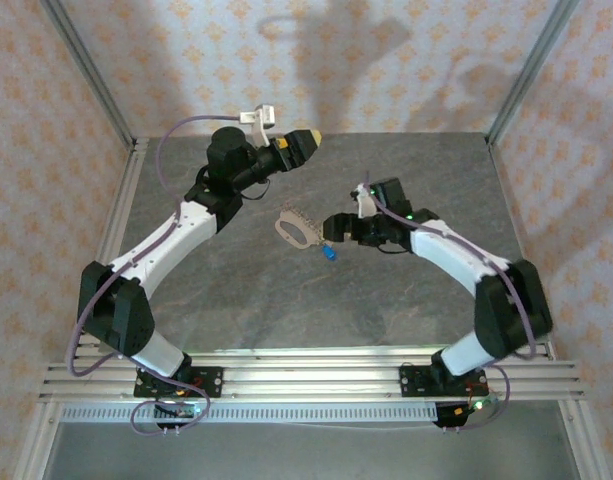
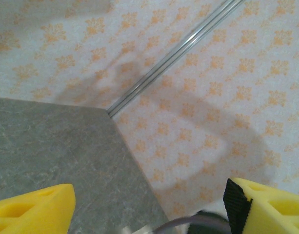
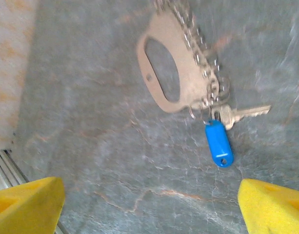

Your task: Put the keys on the keyring

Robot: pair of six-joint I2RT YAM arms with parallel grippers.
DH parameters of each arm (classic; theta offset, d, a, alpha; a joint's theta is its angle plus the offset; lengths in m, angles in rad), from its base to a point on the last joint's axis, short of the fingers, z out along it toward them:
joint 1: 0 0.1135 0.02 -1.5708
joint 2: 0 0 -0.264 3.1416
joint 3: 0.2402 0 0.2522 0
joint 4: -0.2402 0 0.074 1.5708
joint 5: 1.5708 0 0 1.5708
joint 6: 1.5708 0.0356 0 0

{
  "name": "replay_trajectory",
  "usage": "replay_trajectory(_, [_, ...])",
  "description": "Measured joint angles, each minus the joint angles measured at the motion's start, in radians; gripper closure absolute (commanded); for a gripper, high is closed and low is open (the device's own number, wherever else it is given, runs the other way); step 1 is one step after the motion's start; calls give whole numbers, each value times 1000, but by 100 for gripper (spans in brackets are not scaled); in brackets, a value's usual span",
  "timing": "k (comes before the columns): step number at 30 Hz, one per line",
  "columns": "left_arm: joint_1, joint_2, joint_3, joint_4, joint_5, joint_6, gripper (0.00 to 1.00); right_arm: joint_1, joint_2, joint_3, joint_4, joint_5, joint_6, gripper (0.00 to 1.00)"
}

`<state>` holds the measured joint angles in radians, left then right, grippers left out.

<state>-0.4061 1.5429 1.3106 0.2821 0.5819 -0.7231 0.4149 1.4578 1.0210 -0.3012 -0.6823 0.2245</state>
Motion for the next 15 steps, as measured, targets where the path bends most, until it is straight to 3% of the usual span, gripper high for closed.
replay_trajectory(4, [-8,-77,-35,-51,-40,32,19,-36,-126,10,-35,85,0,4])
replay_trajectory(7, [-11,-182,-95,-85,-133,63,18,-60,-200,21,-55,198,4,1])
replay_trajectory(10, [-14,-301,-170,-118,-287,114,17,-100,-240,40,-62,327,11,0])
replay_trajectory(13, [-14,-424,-266,-129,-470,198,1,-146,-251,52,-57,478,18,0])
replay_trajectory(15, [-14,-502,-339,-129,-598,269,0,-167,-252,35,-21,592,19,0])
